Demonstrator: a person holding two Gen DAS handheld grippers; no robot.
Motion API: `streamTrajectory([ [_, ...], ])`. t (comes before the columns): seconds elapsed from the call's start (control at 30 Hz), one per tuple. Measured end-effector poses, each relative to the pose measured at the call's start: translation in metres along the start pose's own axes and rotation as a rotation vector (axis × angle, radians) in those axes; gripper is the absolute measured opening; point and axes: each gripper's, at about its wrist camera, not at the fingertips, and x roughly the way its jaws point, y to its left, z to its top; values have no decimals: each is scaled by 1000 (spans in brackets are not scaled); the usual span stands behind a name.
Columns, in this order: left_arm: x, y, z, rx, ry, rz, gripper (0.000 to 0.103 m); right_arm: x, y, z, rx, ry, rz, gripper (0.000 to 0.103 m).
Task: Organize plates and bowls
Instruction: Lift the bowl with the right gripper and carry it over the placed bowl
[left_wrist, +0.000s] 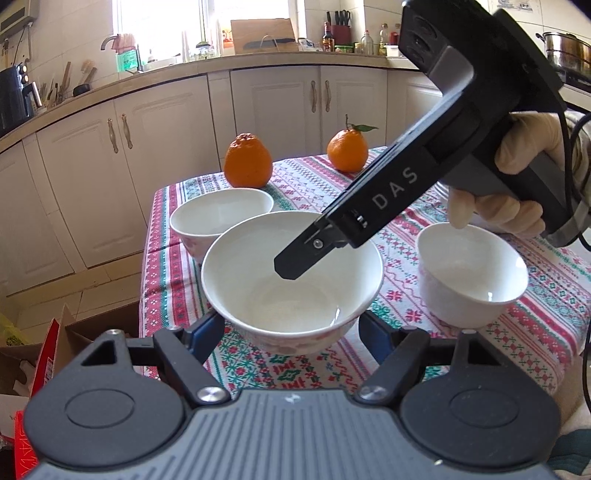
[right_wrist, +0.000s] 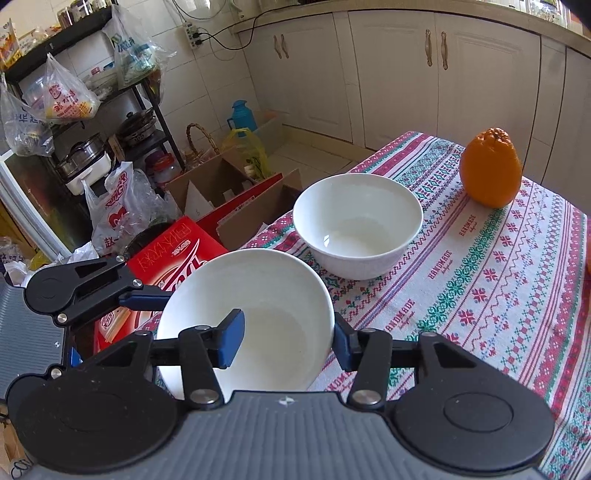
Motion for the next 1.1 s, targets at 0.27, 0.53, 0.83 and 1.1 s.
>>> streamTrajectory([
  [0.27, -19, -20, 9, 36, -8, -17, 79, -30, 8, -13, -14, -24, -5, 55],
  [0.53, -31, -41, 15, 68, -21, -44, 79, -58, 8, -31, 3, -56, -15, 55],
  [0.83, -25, -66, 25, 101, -34, -98, 79, -90, -3, -52, 35, -88, -59, 55],
  [1.1, -9, -87, 30, 122, -34, -162, 79, -109, -18, -73, 79, -99, -122, 56],
])
